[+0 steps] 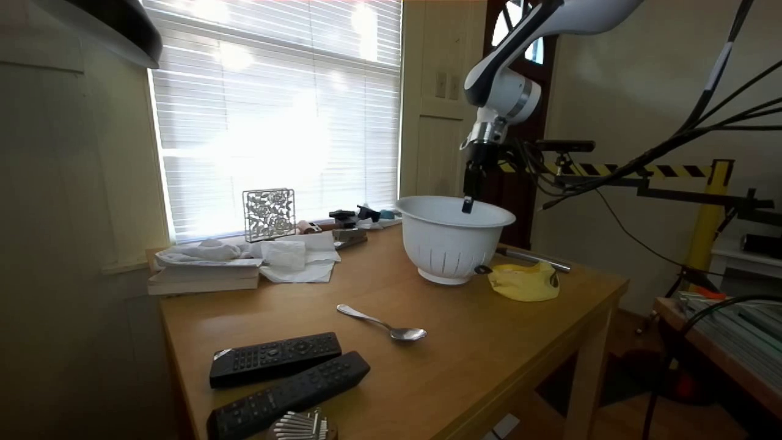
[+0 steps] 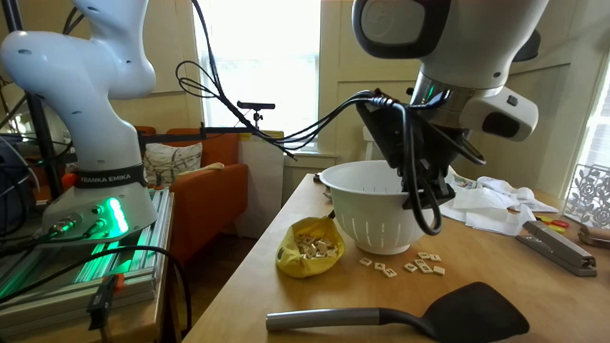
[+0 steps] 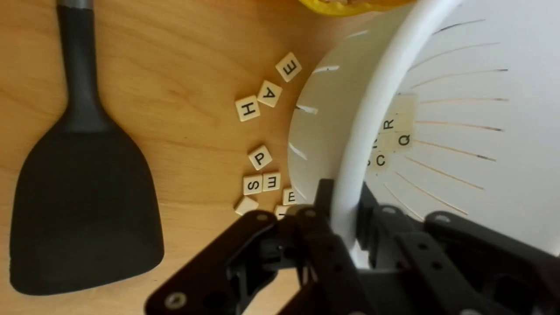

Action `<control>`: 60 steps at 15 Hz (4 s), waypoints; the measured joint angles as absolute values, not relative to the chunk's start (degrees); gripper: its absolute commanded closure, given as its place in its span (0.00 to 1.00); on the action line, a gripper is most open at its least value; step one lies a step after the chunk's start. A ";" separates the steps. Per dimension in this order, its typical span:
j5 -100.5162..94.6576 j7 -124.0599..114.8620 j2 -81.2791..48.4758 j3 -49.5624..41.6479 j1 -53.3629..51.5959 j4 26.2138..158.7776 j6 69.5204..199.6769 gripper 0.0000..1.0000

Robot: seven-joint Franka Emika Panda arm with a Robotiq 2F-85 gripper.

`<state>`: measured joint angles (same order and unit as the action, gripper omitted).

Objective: Move the white bowl slightly to the left and then move the spoon toward the bowl

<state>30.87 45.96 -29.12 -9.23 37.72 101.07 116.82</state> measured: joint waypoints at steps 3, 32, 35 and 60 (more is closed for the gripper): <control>32.44 43.25 -29.09 -8.93 37.84 99.91 112.54 0.96; 36.85 -17.62 -41.61 -12.25 27.18 82.24 133.38 0.96; 36.82 -15.35 -41.26 -11.13 27.03 82.82 130.72 0.96; 36.83 -7.63 -30.77 -5.80 14.13 101.81 145.13 0.96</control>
<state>36.83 -7.63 -30.77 -5.80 14.13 101.81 145.13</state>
